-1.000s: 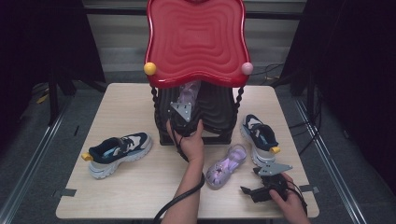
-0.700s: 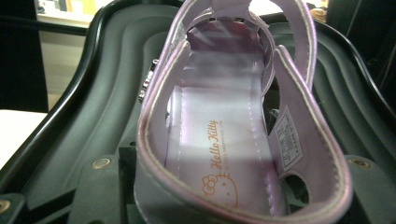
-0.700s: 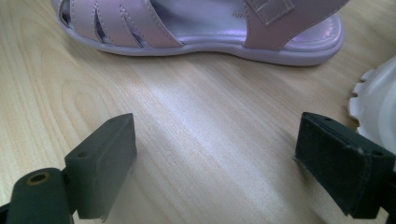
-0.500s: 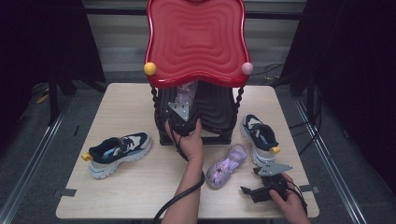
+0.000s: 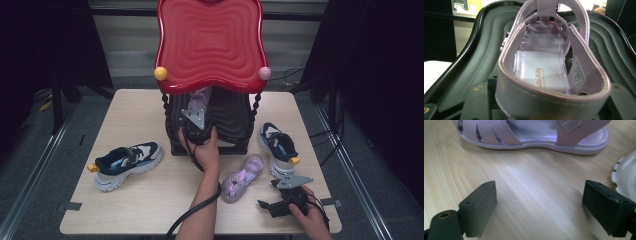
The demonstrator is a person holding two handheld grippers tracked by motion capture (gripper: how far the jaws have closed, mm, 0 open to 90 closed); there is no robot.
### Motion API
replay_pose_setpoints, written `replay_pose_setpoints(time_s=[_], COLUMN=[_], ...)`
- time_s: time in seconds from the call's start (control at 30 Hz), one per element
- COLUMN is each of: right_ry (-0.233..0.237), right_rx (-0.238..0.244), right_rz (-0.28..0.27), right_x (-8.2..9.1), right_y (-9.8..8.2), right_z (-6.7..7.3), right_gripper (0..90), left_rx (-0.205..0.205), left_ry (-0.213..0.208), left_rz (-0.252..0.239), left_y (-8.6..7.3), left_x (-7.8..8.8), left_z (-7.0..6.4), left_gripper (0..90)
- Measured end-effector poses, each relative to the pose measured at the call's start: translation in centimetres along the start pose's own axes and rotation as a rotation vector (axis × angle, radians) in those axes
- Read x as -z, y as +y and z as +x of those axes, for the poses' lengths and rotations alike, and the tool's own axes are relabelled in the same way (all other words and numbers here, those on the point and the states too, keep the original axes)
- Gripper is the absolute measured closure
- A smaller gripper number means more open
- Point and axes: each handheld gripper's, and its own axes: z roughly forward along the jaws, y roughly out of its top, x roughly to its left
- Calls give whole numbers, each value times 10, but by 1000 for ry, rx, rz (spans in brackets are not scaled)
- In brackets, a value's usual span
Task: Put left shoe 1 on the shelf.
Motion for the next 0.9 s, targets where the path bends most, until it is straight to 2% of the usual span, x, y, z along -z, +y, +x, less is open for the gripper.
replay_pose_setpoints(time_s=[0.07, 0.27, 0.5, 0.83, 0.9], right_ry=[0, 0, 1, 2, 2], right_rx=[0, 0, 0, 2, 3], right_rz=[0, 0, 0, -2, -2], right_x=[0, 0, 0, 0, 0], right_y=[0, 0, 0, 0, 0], right_z=[0, 0, 0, 0, 0], right_gripper=[117, 117, 117, 117, 118], left_rx=[-23, -48, -43, -57, -70], left_ry=[2, 0, -13, -29, -25], left_rz=[3, 6, 30, 43, 44], left_y=[-1, -3, -8, -9, -9], left_x=[0, 0, -1, -1, -1], left_z=[0, -1, -2, -1, -2], left_gripper=[372, 362, 352, 322, 316])
